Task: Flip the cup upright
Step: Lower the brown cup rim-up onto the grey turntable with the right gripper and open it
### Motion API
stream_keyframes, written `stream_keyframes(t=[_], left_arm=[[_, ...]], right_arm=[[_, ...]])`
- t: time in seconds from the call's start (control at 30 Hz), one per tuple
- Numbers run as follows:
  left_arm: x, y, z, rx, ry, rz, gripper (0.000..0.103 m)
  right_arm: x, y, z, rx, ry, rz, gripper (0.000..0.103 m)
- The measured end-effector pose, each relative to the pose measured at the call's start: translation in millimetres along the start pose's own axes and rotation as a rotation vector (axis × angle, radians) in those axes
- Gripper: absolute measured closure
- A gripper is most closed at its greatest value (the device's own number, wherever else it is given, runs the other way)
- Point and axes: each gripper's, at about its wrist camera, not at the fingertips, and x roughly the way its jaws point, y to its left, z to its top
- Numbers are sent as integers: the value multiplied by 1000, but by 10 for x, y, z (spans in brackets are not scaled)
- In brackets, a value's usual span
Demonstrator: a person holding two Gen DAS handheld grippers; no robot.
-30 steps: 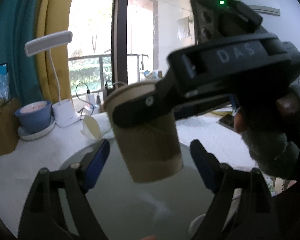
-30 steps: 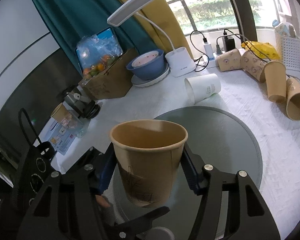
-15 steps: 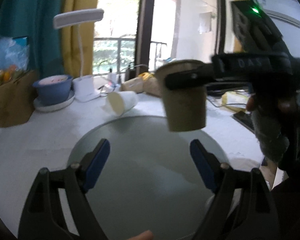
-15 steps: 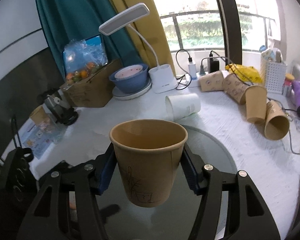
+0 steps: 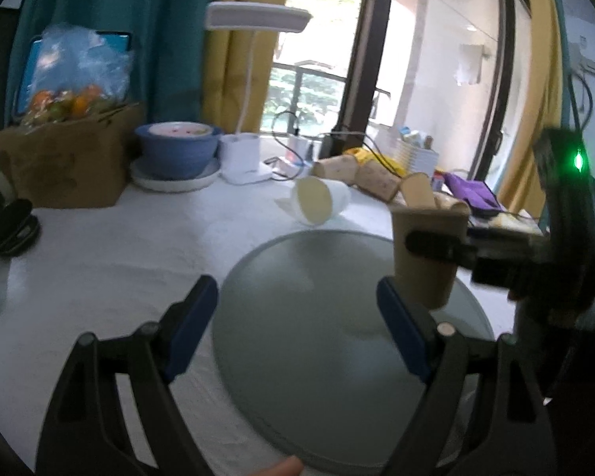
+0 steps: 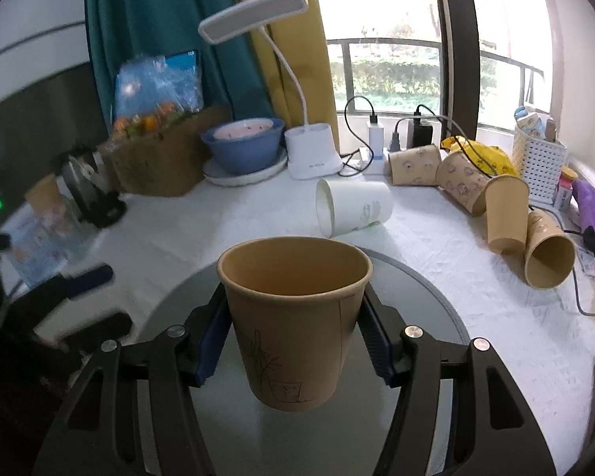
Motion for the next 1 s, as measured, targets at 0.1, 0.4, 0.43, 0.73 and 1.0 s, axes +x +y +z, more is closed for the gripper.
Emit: stream_keyframes(t=[0.1, 0.4, 0.43, 0.73, 1.0], left_arm=[[18, 109, 37, -30, -8, 7, 19], [82, 278, 56, -83, -3, 15, 19], [97, 280, 51, -85, 2, 15, 19], [121, 266, 7, -101, 7, 9, 19], [105, 208, 10, -113, 12, 10, 20]], right_arm=[[90, 61, -63, -36, -3, -40, 39], [175, 166, -165, -89, 9, -74, 39], [171, 161, -167, -86, 9, -78, 39], [52, 159, -283, -100, -7, -97, 37], [-16, 144, -378, -95, -6, -114, 36]])
